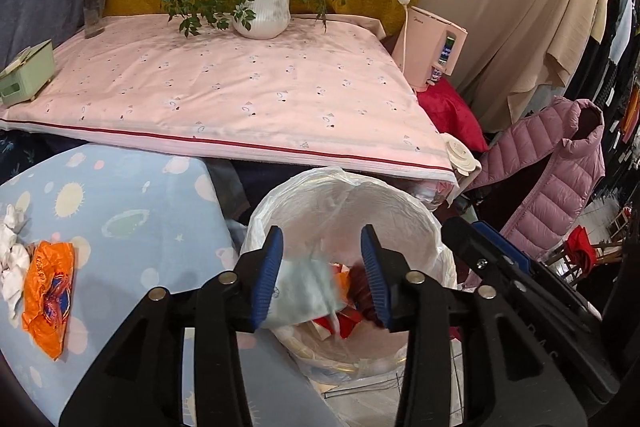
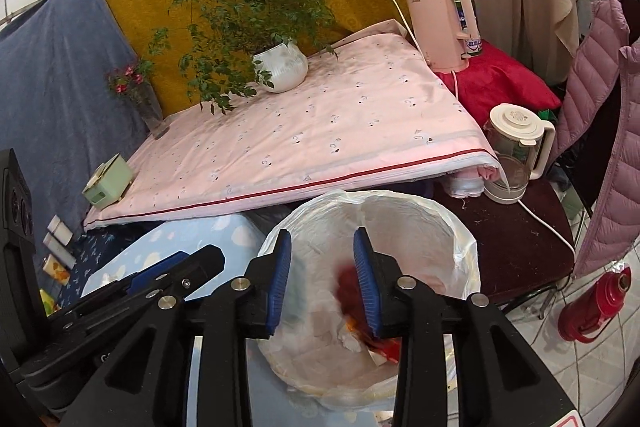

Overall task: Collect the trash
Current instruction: 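Carry mask and scrunchie over the bin and open both tools, then move both open tools back toward the orange bag on the sheet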

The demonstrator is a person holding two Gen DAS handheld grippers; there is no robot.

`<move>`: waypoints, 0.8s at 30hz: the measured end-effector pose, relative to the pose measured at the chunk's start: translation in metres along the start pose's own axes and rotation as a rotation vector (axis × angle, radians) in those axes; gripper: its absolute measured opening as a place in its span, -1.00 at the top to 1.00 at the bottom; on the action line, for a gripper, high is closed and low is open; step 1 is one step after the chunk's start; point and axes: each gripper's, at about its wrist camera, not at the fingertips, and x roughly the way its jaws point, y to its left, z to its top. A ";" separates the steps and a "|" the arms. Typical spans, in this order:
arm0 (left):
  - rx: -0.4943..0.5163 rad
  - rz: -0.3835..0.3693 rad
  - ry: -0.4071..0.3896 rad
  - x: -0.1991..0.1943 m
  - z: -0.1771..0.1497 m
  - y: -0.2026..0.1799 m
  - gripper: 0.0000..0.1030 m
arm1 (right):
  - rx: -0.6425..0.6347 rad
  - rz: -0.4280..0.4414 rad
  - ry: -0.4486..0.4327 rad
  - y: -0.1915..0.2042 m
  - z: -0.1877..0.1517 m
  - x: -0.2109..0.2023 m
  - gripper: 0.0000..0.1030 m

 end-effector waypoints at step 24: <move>-0.116 0.117 -0.025 -0.028 -0.013 0.072 0.11 | -0.097 0.061 0.026 0.061 -0.011 0.000 0.23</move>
